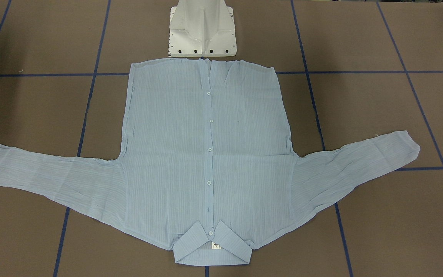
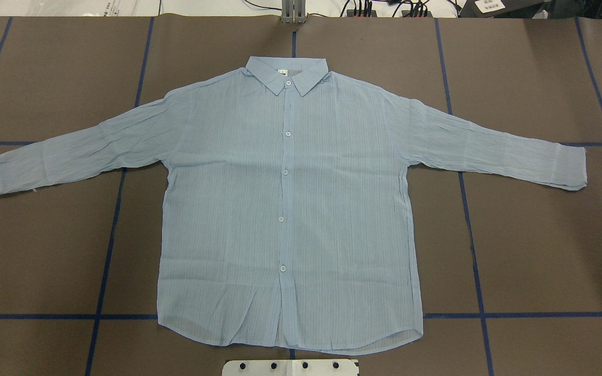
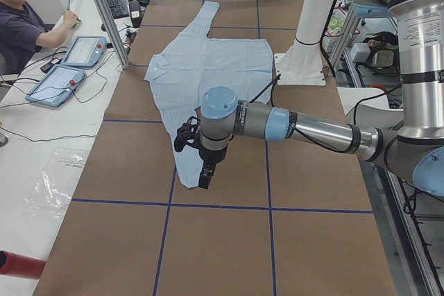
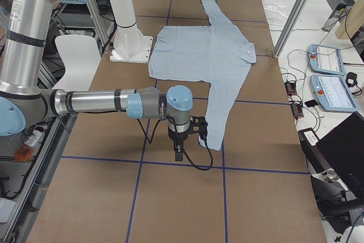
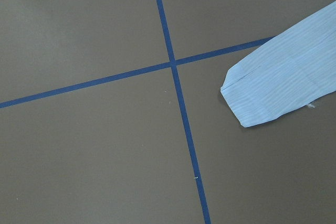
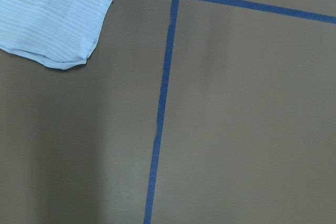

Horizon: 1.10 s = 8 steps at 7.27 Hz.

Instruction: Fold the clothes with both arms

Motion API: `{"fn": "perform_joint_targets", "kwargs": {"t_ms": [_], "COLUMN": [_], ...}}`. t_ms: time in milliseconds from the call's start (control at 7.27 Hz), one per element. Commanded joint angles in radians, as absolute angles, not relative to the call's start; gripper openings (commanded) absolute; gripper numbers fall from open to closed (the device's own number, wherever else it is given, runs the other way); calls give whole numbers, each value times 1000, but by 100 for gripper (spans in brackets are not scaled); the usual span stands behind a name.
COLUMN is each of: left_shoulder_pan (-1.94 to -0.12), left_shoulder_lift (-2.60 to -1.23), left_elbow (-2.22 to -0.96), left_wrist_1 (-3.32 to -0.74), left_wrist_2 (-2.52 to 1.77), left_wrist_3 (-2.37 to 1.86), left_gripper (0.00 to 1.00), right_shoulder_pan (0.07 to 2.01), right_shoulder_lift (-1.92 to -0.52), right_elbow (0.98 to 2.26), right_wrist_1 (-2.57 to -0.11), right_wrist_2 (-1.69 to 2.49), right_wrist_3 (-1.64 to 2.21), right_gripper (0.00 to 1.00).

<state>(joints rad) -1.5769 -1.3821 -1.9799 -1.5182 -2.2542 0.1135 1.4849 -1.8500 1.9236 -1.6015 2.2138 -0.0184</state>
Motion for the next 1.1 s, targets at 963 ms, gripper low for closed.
{"fn": "perform_joint_targets", "kwargs": {"t_ms": [963], "left_shoulder_pan": [-1575], "left_shoulder_lift": [-1474], "left_elbow": [-2039], "left_wrist_1": [-1841], "left_wrist_2": [-2221], "left_wrist_3": [86], "left_gripper": [100], "right_shoulder_pan": [1485], "right_shoulder_lift": [-1615], "right_elbow": [1922], "right_wrist_1": [-1600], "right_wrist_2": [2217], "right_wrist_3": [68], "right_gripper": [100]}}
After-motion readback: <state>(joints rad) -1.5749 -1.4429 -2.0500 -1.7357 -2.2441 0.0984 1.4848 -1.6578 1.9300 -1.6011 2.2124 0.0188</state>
